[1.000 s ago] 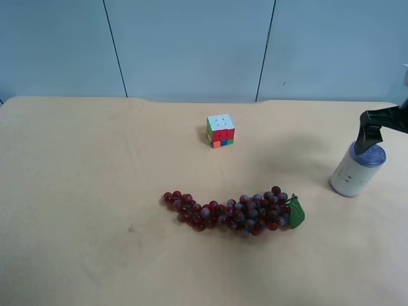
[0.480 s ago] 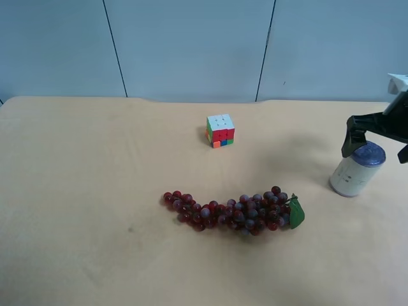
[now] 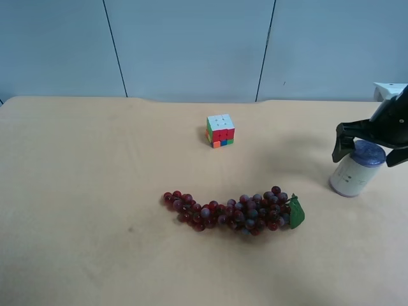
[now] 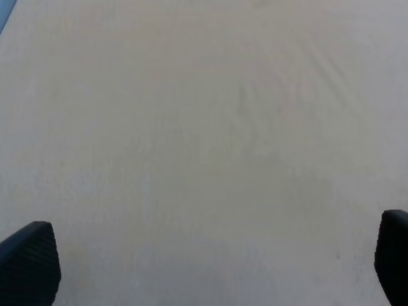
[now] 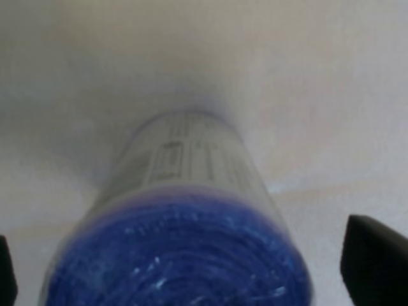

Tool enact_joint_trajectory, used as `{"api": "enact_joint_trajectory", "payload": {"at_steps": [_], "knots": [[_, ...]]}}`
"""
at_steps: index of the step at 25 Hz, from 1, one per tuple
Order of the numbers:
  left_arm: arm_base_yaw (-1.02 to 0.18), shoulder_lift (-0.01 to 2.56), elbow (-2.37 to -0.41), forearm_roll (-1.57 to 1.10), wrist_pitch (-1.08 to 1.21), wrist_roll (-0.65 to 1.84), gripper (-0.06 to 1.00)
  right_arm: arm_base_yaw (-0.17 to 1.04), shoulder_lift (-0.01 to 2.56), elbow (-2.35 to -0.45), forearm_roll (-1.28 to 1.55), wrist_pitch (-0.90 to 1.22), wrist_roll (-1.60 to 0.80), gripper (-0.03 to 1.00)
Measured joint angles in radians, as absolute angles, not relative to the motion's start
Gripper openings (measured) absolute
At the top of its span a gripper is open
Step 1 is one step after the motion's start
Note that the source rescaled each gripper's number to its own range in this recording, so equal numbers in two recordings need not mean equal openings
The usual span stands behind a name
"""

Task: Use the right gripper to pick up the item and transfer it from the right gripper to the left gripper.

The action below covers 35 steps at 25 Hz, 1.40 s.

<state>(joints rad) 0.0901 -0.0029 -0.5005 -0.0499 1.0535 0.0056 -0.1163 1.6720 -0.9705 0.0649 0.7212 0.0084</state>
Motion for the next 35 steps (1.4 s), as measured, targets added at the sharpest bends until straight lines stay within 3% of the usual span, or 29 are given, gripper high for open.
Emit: {"api": "enact_joint_trajectory", "payload": {"at_steps": [4,8,11,15,16,17,35], "knots": [[0.09,-0.003,-0.501,-0.05,1.054,0.006,1.0,-0.116,1.688,-0.97,0.065,0.721,0.0,0.97],[0.09,-0.003,-0.501,-0.05,1.054,0.0,1.0,-0.116,1.689,-0.97,0.065,0.718,0.0,0.82],[0.09,-0.003,-0.501,-0.05,1.054,0.006,1.0,-0.116,1.689,-0.97,0.065,0.709,0.0,0.6],[0.09,-0.003,-0.501,-0.05,1.054,0.0,1.0,-0.116,1.689,-0.97,0.065,0.704,-0.005,0.13],[0.09,-0.003,-0.501,-0.05,1.054,0.0,1.0,-0.116,1.689,-0.97,0.065,0.704,-0.005,0.13],[0.09,-0.003,-0.501,-0.05,1.054,0.0,1.0,-0.116,1.689,-0.97,0.065,0.704,-0.005,0.02],[0.09,-0.003,-0.501,-0.05,1.054,0.006,1.0,-0.116,1.686,-0.982,0.069,0.785,-0.022,0.01]]}}
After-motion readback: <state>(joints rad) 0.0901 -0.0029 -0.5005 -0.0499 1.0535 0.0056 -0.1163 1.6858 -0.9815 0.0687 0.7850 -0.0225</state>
